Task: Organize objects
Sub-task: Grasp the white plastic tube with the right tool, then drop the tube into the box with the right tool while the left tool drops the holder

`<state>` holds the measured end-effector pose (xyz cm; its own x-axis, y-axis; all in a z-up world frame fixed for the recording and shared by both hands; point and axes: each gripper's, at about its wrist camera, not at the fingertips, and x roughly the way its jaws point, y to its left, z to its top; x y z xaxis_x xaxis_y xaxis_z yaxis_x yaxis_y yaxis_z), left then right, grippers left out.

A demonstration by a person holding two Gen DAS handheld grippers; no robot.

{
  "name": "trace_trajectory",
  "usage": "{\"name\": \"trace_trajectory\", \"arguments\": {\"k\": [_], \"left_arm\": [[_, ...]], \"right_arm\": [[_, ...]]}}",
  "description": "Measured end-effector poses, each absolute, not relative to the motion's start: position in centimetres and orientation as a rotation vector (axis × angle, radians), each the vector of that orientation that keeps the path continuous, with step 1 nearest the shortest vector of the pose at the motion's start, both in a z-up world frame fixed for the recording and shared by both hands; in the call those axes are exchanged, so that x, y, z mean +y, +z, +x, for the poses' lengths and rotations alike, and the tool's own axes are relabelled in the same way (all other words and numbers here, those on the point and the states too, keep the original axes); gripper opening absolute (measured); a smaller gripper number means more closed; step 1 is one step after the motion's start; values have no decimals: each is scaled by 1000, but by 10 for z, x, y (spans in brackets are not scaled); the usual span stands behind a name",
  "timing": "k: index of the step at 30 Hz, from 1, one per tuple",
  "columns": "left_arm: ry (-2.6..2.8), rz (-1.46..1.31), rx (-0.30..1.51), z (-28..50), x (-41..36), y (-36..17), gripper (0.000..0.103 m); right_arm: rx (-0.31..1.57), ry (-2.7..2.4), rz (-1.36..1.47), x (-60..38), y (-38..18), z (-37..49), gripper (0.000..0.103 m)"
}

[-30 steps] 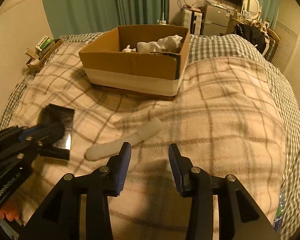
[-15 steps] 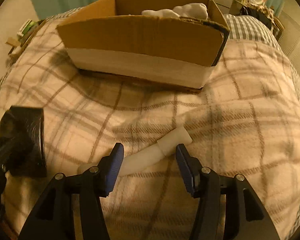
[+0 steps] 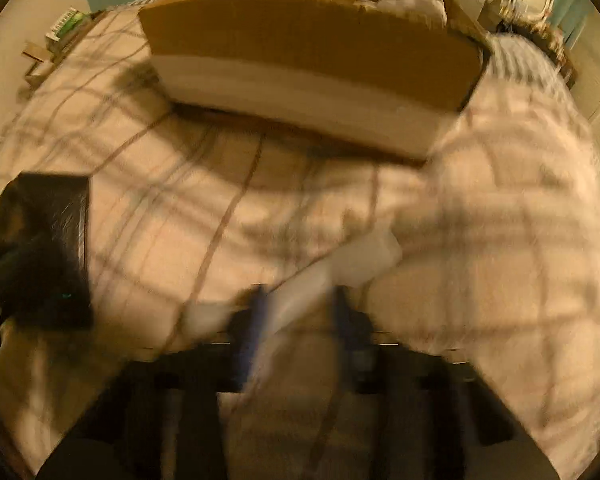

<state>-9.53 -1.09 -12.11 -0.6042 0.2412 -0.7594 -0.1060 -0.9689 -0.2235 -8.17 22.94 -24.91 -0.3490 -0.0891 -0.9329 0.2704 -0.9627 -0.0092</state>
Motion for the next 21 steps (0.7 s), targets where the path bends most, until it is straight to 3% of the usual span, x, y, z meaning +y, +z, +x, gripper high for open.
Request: {"name": "trace_trajectory", "arguments": {"k": [1, 3, 21], "left_arm": [[2643, -1285, -230, -94, -11, -121, 9], [2646, -1281, -229, -92, -10, -120, 9], [2640, -1263, -269, -78, -9, -100, 9]], "right_arm": [[225, -2410, 1631, 232, -247, -78, 12], [217, -2410, 1604, 233, -241, -69, 6], [214, -2533, 1274, 229, -161, -20, 5]]}}
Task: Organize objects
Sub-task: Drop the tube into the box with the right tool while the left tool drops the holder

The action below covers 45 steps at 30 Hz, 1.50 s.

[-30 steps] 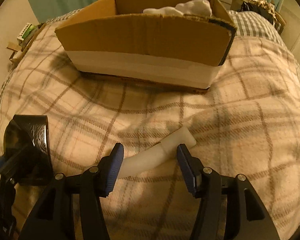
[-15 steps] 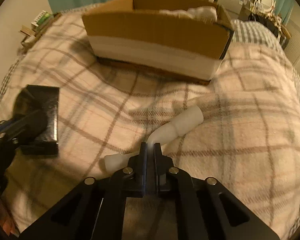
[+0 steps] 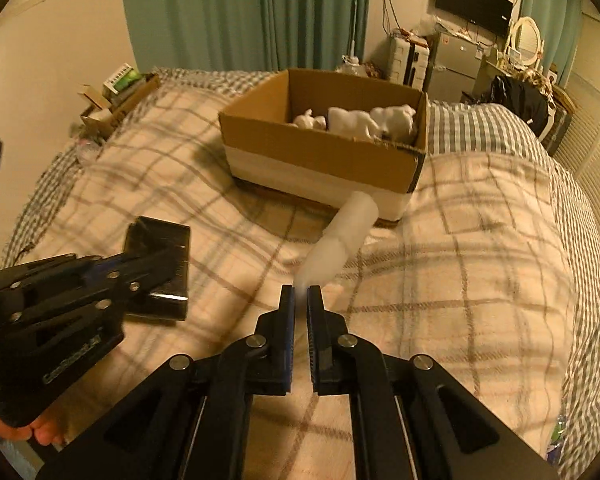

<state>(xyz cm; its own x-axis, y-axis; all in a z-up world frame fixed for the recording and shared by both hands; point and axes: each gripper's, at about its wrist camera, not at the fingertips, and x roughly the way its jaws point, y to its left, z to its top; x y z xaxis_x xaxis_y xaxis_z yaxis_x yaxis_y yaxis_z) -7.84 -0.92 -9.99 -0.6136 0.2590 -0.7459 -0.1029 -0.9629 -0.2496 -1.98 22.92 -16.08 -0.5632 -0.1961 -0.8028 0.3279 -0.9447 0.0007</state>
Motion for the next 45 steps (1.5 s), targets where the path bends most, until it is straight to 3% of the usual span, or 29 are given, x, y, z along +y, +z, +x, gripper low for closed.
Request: {"name": "trace_trajectory", "arguments": {"k": [15, 29, 37, 45], "left_arm": [[2686, -1082, -121, -91, 13, -23, 9], [2738, -965, 22, -173, 30, 44, 9], [2737, -1007, 2, -237, 30, 35, 9], [2709, -1121, -20, -299, 30, -16, 9]], "right_arm": [[226, -2605, 1031, 238, -80, -17, 5], [271, -2672, 853, 236, 1, -95, 5], [266, -2670, 888, 235, -8, -165, 5], [300, -2664, 1000, 239, -64, -235, 5]]}}
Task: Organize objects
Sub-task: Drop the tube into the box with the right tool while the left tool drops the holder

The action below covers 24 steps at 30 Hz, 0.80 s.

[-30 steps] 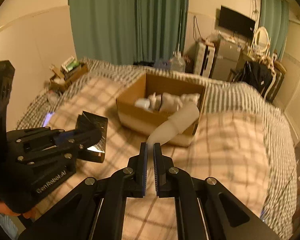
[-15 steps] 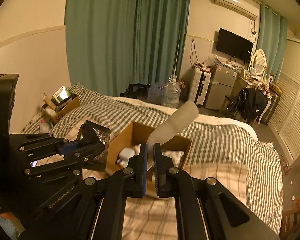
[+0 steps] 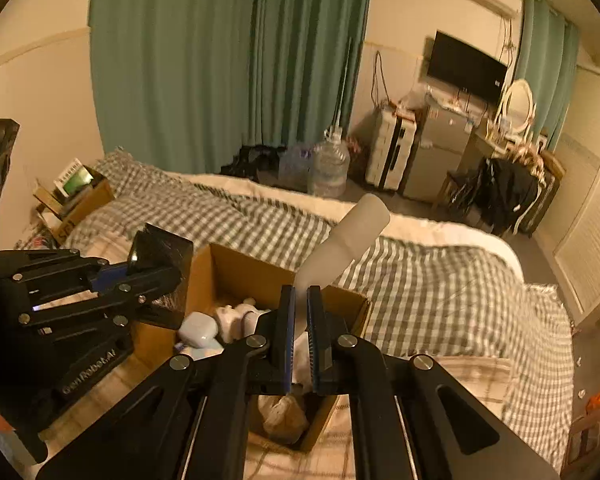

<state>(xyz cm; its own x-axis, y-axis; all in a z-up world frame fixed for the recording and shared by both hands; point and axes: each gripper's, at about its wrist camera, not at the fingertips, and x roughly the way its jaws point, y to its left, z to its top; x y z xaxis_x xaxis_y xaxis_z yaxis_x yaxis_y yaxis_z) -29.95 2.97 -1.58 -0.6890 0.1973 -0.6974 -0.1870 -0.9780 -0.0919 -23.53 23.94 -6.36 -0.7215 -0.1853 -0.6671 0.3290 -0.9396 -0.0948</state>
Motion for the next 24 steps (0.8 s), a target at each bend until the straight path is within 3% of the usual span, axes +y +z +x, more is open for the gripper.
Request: {"name": "trace_trajectory", "arguments": {"k": [11, 14, 15, 20, 23, 24], "left_arm": [[2668, -1262, 22, -343, 31, -86, 9], [2653, -1264, 0, -345, 31, -91, 9], [2647, -1264, -11, -345, 30, -93, 9], [2660, -1274, 9, -345, 31, -94, 11], [2667, -1264, 29, -339, 30, -87, 19], [2670, -1255, 25, -337, 29, -83, 30]], "right_arm": [[240, -2539, 1163, 245, -145, -284, 5], [224, -2524, 1180, 247, -153, -287, 11], [215, -2519, 1180, 249, -155, -286, 17], [169, -2544, 1133, 253, -143, -281, 19], [145, -2578, 1094, 261, -128, -274, 34], [136, -2584, 1084, 263, -123, -272, 37]]}}
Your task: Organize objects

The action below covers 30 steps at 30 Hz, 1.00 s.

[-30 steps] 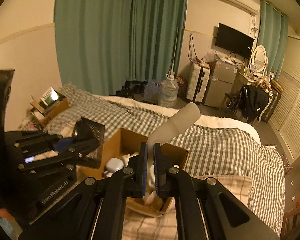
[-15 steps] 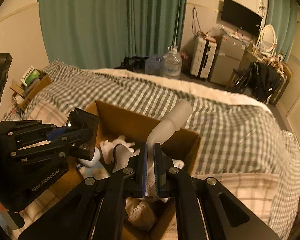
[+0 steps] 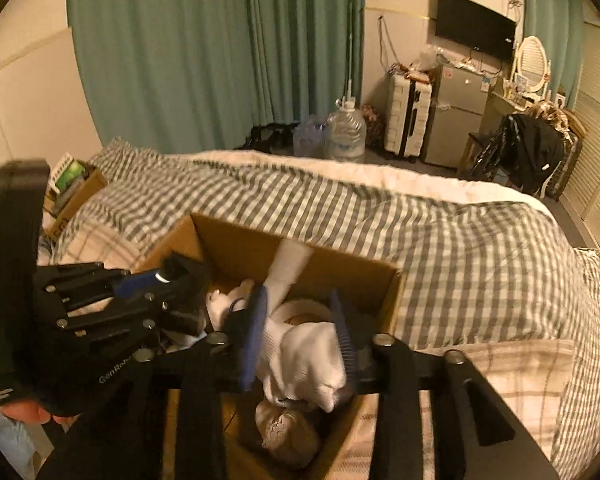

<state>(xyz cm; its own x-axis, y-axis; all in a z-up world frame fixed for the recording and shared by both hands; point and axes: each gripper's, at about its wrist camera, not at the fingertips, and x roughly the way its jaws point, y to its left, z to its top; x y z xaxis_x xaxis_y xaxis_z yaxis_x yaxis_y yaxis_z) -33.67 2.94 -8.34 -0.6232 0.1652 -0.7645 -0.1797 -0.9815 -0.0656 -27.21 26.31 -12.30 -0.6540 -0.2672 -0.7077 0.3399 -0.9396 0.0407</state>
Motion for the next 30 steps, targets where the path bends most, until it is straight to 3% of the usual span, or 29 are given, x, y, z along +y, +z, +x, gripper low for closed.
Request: {"name": "trace_trajectory", "arguments": {"k": [1, 3, 4, 8, 10, 12, 18, 24, 30], "left_arm": [[2682, -1237, 23, -332, 29, -78, 47], [2715, -1196, 26, -322, 27, -66, 68], [2737, -1170, 21, -315, 27, -57, 71], [2755, -1126, -3, -297, 24, -26, 74], [2790, -1072, 12, -283, 25, -4, 87], [2833, -985, 29, -263, 25, 21, 94], [2911, -744, 63, -202, 28, 86, 102], [2927, -568, 41, -139, 25, 122, 103], [2945, -431, 83, -88, 29, 124, 103]], "right_arm": [[125, -2594, 1074, 266, -118, -270, 39], [100, -2624, 1055, 274, -106, -262, 48], [91, -2639, 1046, 278, -99, -258, 54], [70, -2697, 987, 292, -63, -232, 59], [70, -2731, 946, 298, -46, -218, 72], [64, -2775, 885, 303, -23, -198, 78], [18, -2878, 743, 318, 37, -142, 89], [4, -2926, 632, 327, 73, -86, 103], [17, -2972, 491, 330, 74, -32, 103]]}}
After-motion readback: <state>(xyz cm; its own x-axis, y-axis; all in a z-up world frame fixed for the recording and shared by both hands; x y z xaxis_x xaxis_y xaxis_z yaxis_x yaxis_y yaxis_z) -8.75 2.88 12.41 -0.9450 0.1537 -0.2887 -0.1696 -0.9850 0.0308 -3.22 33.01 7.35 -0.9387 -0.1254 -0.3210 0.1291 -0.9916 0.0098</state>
